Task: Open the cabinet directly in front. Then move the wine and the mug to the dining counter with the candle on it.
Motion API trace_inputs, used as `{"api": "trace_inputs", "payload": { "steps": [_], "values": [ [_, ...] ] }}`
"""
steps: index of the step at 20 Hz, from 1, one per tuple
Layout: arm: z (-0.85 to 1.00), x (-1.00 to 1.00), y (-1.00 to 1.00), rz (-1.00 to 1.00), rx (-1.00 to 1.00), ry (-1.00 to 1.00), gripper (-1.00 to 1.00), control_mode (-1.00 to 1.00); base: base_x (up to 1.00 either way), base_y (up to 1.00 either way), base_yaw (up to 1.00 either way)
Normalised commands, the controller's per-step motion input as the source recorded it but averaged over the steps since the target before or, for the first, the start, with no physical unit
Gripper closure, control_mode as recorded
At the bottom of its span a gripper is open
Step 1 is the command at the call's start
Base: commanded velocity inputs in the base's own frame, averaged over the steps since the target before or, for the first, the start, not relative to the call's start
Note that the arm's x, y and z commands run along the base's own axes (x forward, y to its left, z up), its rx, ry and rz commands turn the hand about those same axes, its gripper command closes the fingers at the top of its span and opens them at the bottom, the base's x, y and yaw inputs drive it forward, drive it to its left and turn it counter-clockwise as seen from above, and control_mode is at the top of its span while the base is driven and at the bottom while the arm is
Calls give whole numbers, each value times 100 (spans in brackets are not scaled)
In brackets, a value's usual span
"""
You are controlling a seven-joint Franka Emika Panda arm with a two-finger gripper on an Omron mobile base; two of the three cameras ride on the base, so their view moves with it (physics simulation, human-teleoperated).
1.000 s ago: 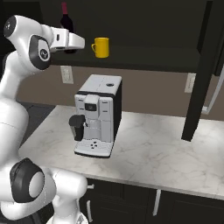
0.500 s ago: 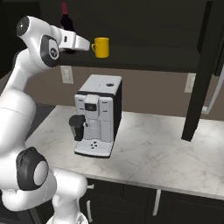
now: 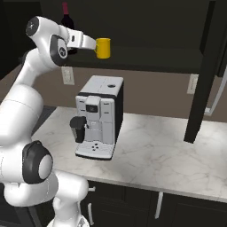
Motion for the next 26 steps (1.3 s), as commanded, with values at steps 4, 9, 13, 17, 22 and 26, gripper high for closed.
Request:
{"api": "trace_inputs", "payload": {
  "steps": [4,9,13,17,22,26],
  "values": [
    [0,28,-1,0,0,0,-100,-100,0,0,0],
    [0,19,-1,0,0,0,-100,-100,0,0,0],
    [-1,16,0,0,0,0,-100,-100,0,0,0],
    [-6,17,0,0,0,0,-100,-100,0,0,0],
    [-13,8,0,0,0,0,-100,-100,0,0,0],
    [-4,11,-2,0,0,0,-100,-100,0,0,0]
  ]
}}
